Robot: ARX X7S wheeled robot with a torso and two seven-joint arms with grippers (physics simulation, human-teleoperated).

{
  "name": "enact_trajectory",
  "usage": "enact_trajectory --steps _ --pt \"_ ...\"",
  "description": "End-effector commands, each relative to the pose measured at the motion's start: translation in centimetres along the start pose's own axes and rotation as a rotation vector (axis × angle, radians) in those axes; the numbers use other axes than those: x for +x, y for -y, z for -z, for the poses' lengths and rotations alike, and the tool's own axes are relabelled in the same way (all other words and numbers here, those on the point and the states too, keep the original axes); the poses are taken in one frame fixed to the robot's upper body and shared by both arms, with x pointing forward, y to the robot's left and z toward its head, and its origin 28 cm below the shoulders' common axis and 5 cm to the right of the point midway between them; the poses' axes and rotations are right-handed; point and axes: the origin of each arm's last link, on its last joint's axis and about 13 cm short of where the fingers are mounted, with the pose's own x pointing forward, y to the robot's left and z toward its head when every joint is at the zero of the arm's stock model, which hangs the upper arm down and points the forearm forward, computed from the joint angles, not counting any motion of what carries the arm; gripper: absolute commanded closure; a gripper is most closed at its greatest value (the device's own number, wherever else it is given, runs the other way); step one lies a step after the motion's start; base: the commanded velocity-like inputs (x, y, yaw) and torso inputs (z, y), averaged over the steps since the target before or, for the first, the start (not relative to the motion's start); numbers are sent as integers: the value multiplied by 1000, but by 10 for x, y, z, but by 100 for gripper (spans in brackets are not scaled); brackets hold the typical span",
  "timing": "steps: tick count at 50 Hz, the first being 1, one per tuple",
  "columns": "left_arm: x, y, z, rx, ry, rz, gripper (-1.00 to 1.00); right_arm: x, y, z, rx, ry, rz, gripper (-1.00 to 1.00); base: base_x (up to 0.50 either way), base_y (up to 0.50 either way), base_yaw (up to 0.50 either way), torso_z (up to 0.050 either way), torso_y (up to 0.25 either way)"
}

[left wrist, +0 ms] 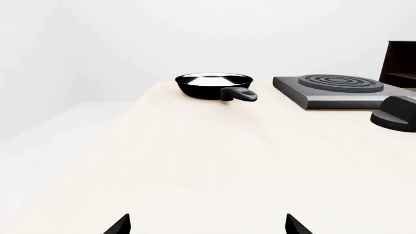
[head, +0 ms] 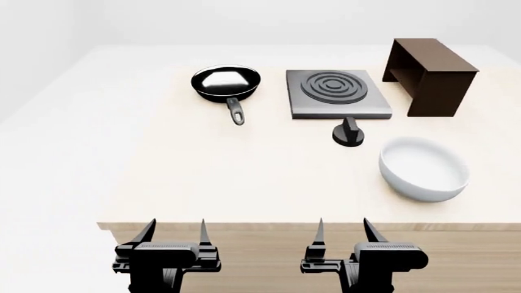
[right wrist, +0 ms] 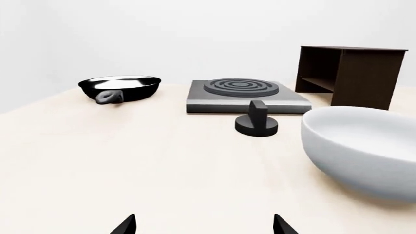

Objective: Turn on the stove.

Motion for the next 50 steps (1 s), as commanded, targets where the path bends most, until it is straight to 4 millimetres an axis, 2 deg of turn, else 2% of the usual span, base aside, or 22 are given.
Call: enact_trajectory --steps 1,14,24,50 --pt "0 0 0 0 0 1 -100 0 0 0 0 1 -1 -100 0 449 0 0 0" --pt "0 0 0 0 0 2 -100 1 1 0 7 -1 3 -100 0 451 0 0 0" --pt "0 0 -1 -1 1 1 -100 0 0 -1 24 0 -4 -100 0 51 0 0 0" --pt "0 0 0 3 0 0 -100 1 0 -1 20 -1 -2 -100 436 -9 0 0 0"
